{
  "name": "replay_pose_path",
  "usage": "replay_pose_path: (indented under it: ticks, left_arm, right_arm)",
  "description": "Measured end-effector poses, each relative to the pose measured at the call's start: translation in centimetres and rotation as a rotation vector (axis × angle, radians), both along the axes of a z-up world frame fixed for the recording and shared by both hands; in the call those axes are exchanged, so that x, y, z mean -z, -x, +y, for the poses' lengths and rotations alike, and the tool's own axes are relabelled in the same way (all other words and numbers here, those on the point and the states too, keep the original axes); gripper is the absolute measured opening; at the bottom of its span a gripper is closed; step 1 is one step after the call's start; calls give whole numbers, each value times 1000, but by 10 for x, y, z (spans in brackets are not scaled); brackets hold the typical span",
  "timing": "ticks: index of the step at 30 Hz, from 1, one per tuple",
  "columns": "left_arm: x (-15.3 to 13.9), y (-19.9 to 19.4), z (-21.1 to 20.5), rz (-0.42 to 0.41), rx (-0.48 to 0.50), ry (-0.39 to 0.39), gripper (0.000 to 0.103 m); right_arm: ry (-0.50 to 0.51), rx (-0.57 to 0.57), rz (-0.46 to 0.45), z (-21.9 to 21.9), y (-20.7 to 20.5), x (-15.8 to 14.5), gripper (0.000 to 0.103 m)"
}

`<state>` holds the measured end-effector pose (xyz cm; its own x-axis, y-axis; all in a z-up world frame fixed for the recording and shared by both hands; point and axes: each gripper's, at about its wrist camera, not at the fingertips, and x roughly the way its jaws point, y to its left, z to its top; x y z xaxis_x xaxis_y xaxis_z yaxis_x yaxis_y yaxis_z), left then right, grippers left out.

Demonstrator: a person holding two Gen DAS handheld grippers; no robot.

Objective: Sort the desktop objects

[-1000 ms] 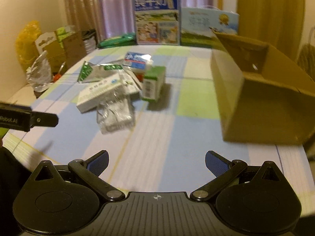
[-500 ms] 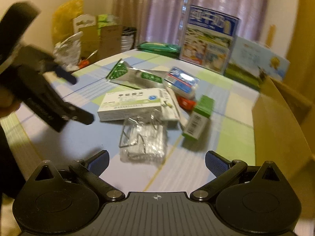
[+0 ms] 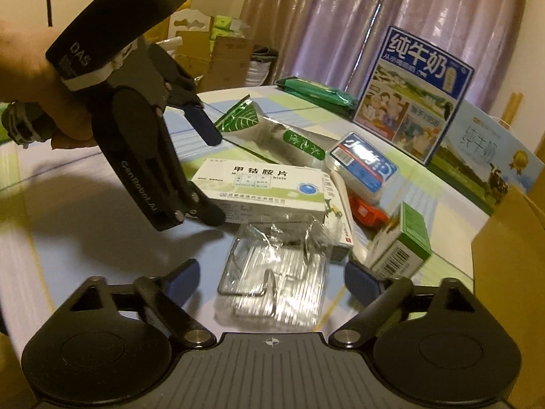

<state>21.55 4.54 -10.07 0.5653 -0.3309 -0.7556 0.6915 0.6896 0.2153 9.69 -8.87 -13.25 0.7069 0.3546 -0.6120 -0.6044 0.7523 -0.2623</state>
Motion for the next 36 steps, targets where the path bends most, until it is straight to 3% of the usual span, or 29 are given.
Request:
replay_pose_path:
  ticks: [3, 5, 10, 13, 15, 19, 25, 26, 28, 29, 30, 36]
  left_arm:
    - [3, -6, -1, 15, 15, 17, 86]
    - [5, -6, -3, 21, 25, 22, 77]
    - [5, 2, -8, 15, 14, 30, 75]
    - [2, 14, -12, 30, -29, 27, 74]
    - [1, 27, -17, 44, -56, 13, 73]
    - [-2, 57, -32, 80, -111, -24, 73]
    - [-6, 98, -53, 123, -148, 39, 72]
    - [-6, 103, -57, 119, -146, 45, 73]
    - [-5, 109, -62, 101, -144, 47, 78]
    - [-5, 110, -64, 86, -144, 50, 79]
    - [-4, 110, -66, 77, -143, 52, 80]
    - [1, 102, -64, 75, -208, 83, 80]
  right_arm:
    - [18, 0, -3, 3, -8, 6, 74]
    - [18, 0, 4, 2, -11, 8, 66]
    - [3, 19, 13, -6, -6, 8, 49]
    - [-32, 49, 59, -16, 0, 4, 41]
    - [-71, 90, 110, -28, 5, 1, 30]
    - [-151, 213, 186, -59, 17, -8, 30]
    - [-200, 354, 212, -98, 33, -22, 31]
    - [-197, 358, 204, -102, 35, -22, 35]
    - [-188, 369, 184, -109, 40, -22, 53]
    - [-185, 377, 171, -111, 44, -21, 67]
    - [-189, 382, 159, -114, 47, -20, 70]
    - [-183, 369, 137, -111, 50, -9, 70]
